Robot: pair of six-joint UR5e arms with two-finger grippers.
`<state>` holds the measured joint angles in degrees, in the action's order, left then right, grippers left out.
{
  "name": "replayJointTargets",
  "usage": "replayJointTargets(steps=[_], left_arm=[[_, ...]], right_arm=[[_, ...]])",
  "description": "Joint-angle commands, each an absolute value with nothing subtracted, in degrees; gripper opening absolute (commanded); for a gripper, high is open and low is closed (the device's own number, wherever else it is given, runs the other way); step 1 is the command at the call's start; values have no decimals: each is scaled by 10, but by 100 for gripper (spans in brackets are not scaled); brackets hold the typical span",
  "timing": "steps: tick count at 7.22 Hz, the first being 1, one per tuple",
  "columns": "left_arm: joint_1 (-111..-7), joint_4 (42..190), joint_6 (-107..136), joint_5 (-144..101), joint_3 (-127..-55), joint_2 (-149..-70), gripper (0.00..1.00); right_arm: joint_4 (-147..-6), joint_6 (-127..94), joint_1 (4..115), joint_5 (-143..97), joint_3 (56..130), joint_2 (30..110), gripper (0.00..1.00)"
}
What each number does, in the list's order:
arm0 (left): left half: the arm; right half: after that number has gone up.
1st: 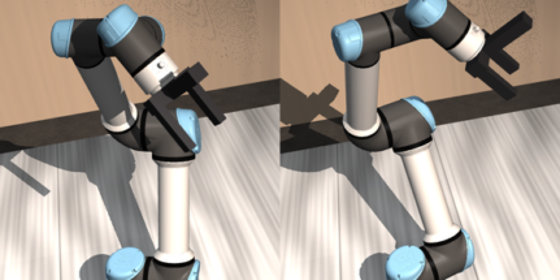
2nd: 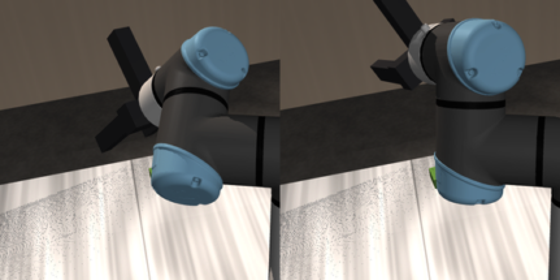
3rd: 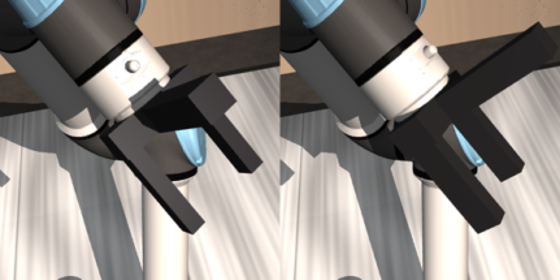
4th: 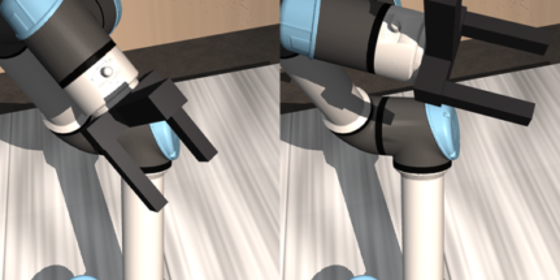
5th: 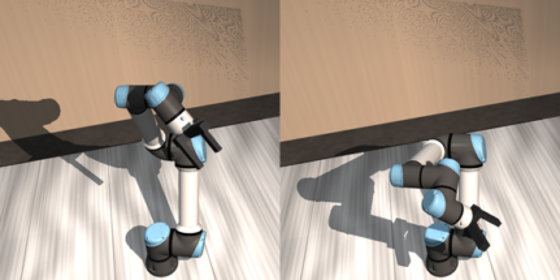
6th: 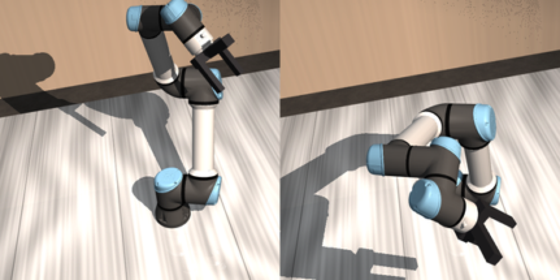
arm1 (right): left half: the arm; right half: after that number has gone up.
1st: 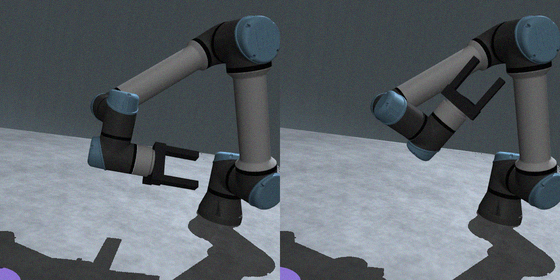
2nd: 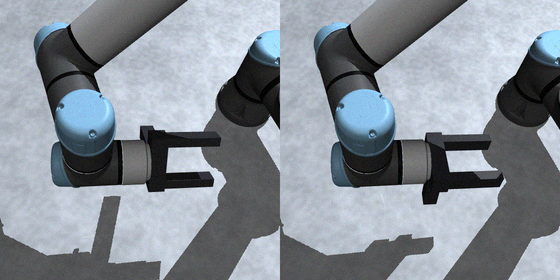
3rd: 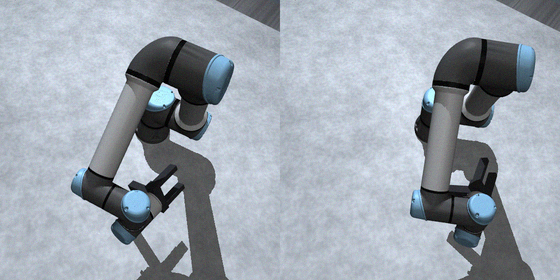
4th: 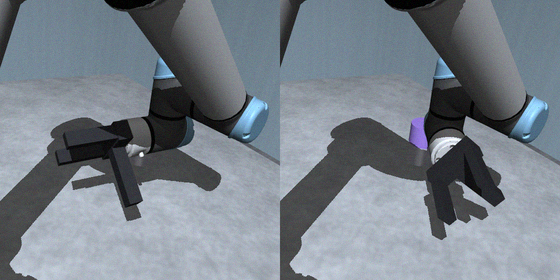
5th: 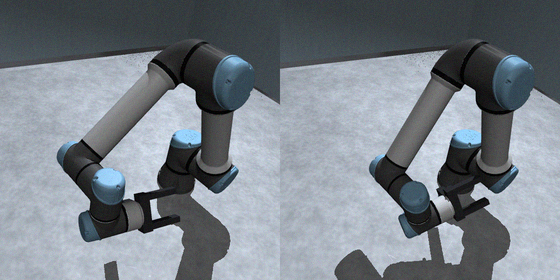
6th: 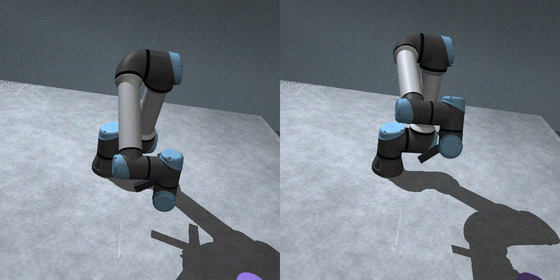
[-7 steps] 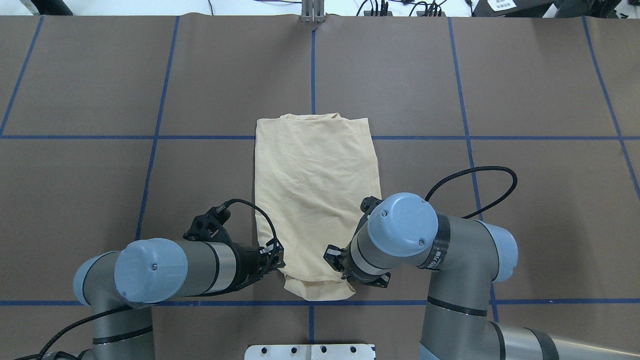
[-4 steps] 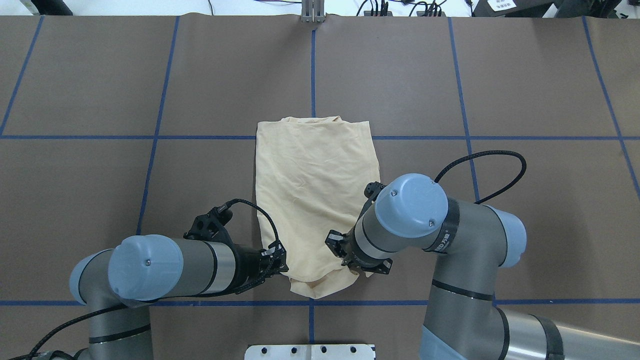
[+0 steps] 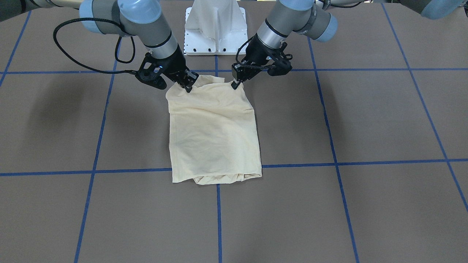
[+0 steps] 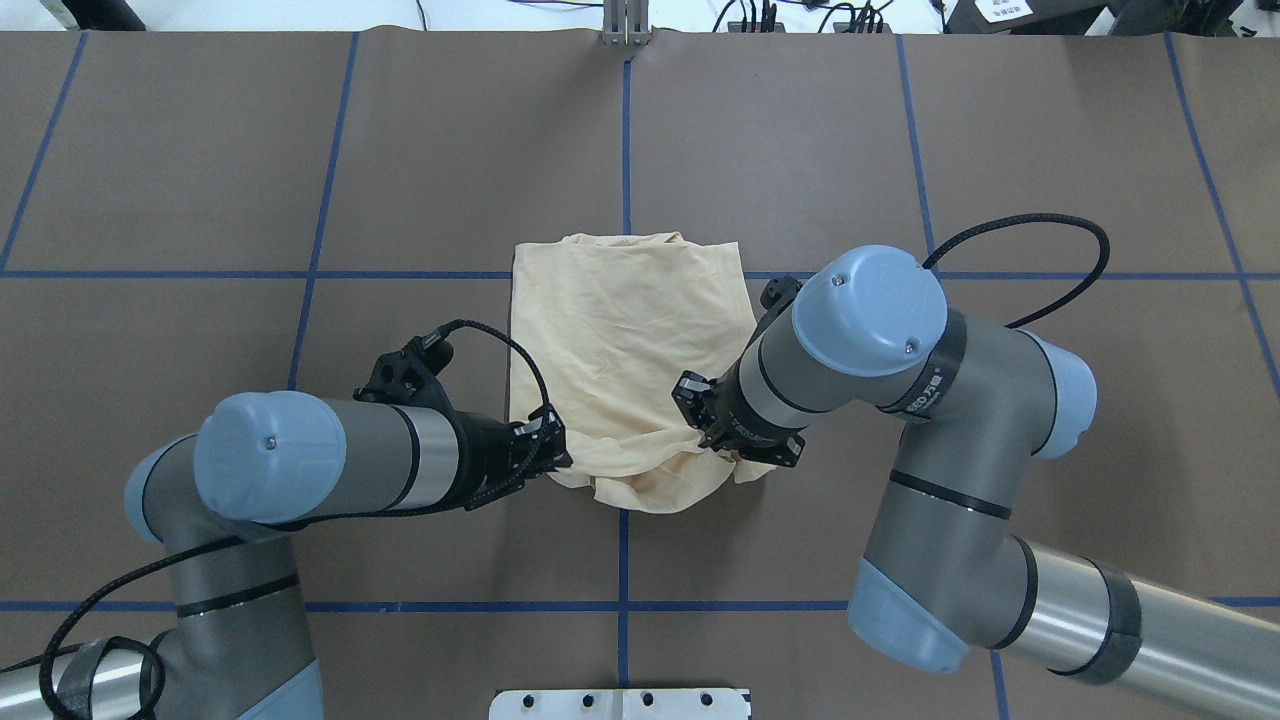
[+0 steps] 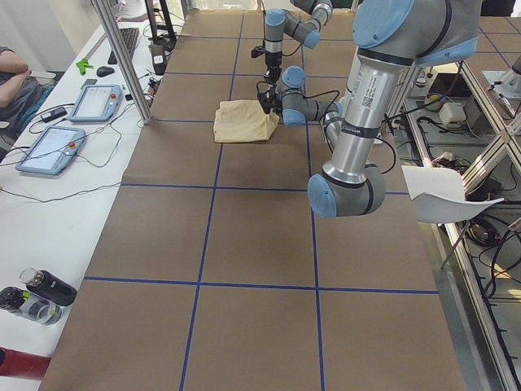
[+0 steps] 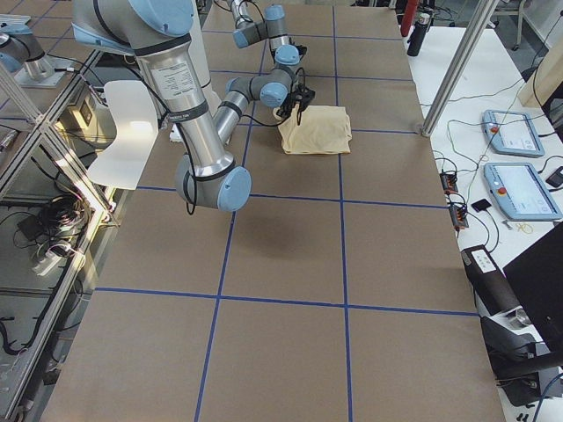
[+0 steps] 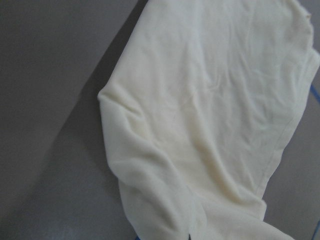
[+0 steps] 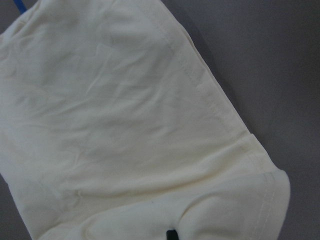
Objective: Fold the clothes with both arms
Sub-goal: 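Grasp the near end with both grippers and lift it, then carry the near end with both grippers over the shirt toward the far end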
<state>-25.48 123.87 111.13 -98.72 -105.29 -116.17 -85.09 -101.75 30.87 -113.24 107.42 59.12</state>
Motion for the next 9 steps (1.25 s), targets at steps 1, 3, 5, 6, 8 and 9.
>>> replayJointTargets(steps=[1,3,5,6,8,9], left_arm=[[-304,1245,1084,-994,-984,-1200,0],[-329,1257,1060,-996,-961,-1203,0],[-338,1258,1058,-1003,-950,-1208,0],[-338,1280,1059,-1002,-912,-1231,0],[-344,1315,1059,-1001,-843,-1265,0],[-354,1316,1059,-1001,-843,-1266,0]], right_arm=[[-850,-988,343,-1130,1023,557,0],[-782,-979,379,-1128,931,509,0],[-717,-976,401,-1128,863,494,0],[-716,-973,402,-1127,847,482,0],[-715,-973,403,-1125,822,461,0],[-716,-973,403,-1125,812,454,0]])
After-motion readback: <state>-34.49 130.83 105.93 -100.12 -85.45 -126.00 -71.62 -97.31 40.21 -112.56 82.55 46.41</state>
